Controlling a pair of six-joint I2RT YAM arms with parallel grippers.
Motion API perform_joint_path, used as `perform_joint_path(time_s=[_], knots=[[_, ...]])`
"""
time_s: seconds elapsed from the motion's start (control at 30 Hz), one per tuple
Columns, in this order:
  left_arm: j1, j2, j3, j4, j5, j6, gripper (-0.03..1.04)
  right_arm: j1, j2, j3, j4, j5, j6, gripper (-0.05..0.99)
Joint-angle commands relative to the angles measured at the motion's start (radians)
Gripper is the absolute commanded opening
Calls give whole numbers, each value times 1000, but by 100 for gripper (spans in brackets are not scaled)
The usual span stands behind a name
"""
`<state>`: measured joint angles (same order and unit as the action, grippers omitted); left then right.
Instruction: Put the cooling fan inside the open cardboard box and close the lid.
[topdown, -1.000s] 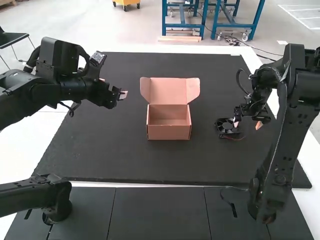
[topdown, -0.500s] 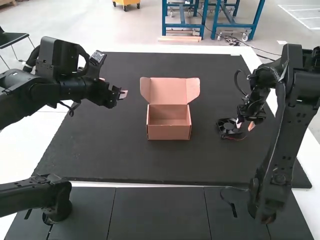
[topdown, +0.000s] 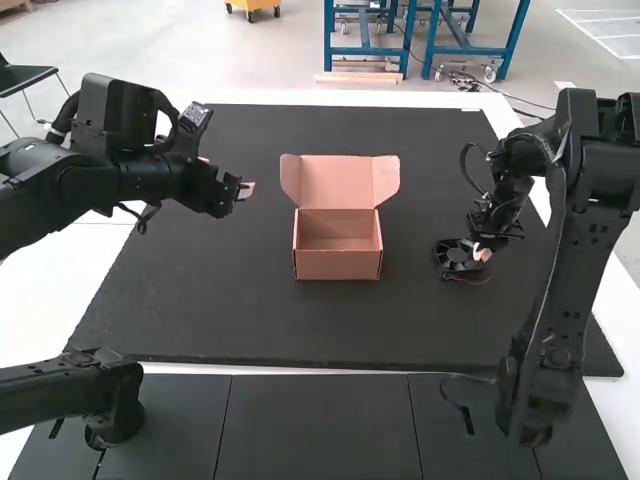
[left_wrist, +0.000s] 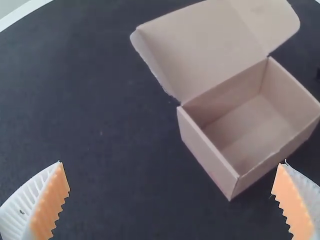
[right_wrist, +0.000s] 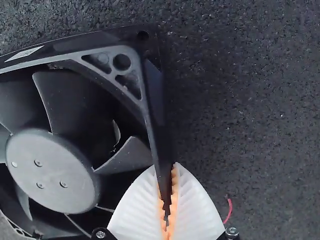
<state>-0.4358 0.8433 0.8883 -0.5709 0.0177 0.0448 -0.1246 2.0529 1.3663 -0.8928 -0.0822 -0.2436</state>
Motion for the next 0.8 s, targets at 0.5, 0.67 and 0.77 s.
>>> perform_joint_path(time_s=[0.5,0.67,0.77], knots=[[-1,-23,-12,68,-7,-28,96,23,-376,-121,-37,-231,257,-2],[-1,-18,-31,100,-9,-29,96,36,-554,-210,-64,-238,313,-2],[0,-16,-45,124,-9,-59,96,65,-663,-262,-66,-232,363,-2]])
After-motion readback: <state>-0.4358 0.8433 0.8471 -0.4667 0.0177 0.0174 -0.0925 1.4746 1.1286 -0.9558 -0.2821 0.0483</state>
